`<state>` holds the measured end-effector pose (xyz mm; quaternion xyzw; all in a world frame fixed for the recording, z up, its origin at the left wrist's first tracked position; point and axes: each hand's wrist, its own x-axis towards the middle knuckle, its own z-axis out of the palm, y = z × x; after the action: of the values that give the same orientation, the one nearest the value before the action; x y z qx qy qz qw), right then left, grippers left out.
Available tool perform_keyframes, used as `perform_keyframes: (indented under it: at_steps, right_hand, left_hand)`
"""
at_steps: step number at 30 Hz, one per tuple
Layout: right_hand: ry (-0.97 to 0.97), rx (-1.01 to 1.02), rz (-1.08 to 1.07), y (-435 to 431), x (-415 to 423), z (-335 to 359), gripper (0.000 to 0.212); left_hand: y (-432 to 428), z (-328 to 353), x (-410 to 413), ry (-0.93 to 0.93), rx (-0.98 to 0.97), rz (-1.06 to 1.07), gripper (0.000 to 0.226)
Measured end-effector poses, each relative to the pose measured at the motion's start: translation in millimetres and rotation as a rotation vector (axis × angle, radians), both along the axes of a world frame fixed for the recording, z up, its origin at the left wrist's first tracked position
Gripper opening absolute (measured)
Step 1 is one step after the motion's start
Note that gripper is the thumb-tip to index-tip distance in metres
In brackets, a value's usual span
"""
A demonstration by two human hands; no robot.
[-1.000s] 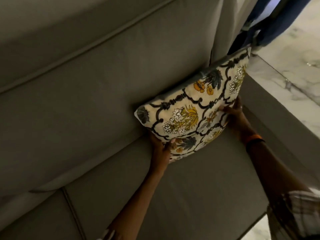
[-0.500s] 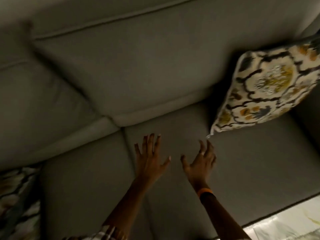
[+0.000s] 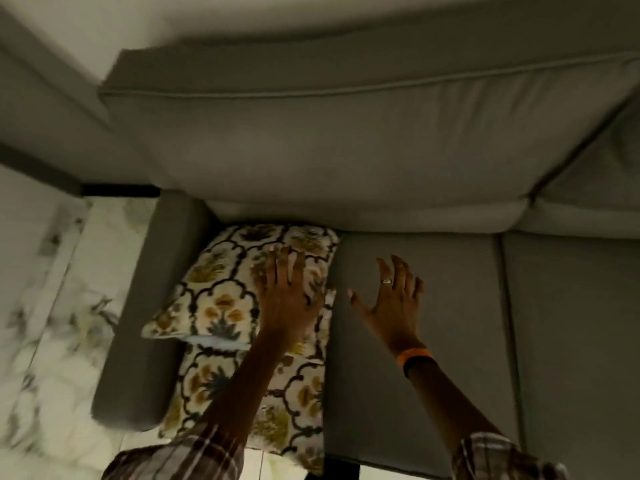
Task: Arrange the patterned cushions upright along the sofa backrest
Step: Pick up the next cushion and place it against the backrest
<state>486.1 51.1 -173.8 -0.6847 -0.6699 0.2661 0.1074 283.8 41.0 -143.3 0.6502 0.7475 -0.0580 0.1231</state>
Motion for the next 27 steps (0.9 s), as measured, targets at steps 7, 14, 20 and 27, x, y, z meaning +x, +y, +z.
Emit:
perform_keyframes:
  at_steps: [7,14,20,27]
  right_hand:
    - [0.684,-0.474,-0.366,32,-124,-8,0.099]
    - [0.992,-0.786,-0.676,58,-152,-67,0.135]
    - [0.998,-0.691,-0.650,39,-118,-24,0.093]
    - [1.145,-0.507,-0.569,-24,50,26,0.081]
  left_hand:
    - [34,0,-149,-0.072,-0.028,0.370,0.086]
    - [54,-65,-249,-0.634,-0.320,0.858,0.137]
    - [37,-29,-208,-0.709,-0.158,0.944,0.138]
    - [-13,19,-37,-0.916,-0.056,0.863,0.127]
